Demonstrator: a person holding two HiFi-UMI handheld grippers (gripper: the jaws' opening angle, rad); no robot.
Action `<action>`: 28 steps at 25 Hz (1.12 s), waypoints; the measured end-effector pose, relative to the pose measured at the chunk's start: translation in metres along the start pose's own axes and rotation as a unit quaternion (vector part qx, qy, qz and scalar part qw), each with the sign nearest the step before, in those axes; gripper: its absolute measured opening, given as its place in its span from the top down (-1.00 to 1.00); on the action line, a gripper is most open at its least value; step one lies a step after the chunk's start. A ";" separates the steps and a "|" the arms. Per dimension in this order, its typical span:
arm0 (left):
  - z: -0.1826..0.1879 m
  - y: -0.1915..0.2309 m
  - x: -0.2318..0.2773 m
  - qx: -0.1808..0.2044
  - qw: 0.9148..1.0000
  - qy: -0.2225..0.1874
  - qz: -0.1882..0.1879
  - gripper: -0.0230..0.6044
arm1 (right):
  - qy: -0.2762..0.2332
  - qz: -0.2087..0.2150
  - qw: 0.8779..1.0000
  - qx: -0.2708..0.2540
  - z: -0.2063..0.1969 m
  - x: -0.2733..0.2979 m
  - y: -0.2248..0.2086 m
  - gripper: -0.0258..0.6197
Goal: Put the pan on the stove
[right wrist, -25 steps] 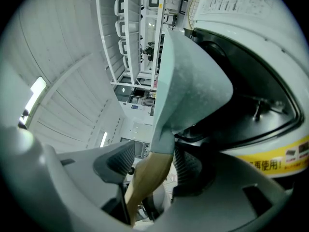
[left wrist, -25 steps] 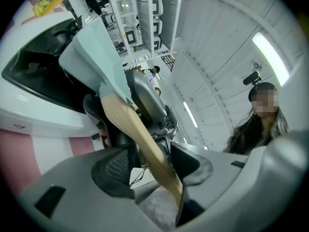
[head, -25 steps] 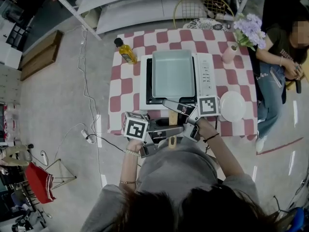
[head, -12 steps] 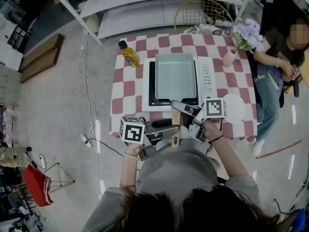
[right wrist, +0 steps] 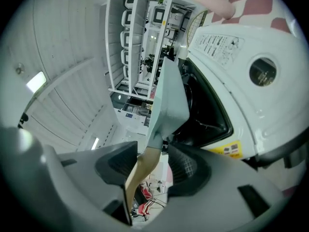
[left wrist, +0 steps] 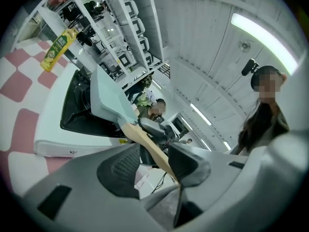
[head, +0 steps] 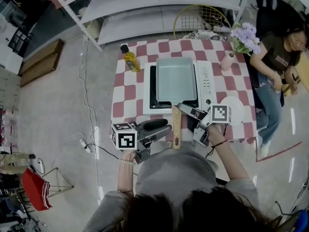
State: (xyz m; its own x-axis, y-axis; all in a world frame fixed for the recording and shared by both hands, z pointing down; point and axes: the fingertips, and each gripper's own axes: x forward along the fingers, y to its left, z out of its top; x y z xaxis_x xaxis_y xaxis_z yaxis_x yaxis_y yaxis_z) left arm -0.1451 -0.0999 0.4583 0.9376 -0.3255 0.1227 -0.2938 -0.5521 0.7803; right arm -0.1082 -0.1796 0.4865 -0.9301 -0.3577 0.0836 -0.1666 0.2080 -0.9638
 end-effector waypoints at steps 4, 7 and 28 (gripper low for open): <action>0.004 0.002 -0.005 0.027 0.999 -0.002 0.021 0.44 | -0.016 -0.011 1.000 -0.019 0.004 -0.008 -0.001 0.34; 0.007 0.002 -0.006 0.043 0.999 -0.004 0.030 0.54 | -0.029 -0.002 0.999 -0.035 0.006 -0.011 0.006 0.42; 0.041 0.013 -0.024 0.184 0.967 -0.046 0.168 0.83 | -0.097 -0.076 0.964 -0.235 0.034 -0.036 0.035 0.81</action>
State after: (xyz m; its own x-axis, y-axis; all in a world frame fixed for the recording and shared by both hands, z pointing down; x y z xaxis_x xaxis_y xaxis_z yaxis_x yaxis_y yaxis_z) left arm -0.1793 -0.1312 0.4404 0.7619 -0.5916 0.2635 -0.6415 -0.6337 0.4323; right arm -0.0695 -0.1903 0.4412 -0.8124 -0.5702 0.1220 -0.4682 0.5131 -0.7194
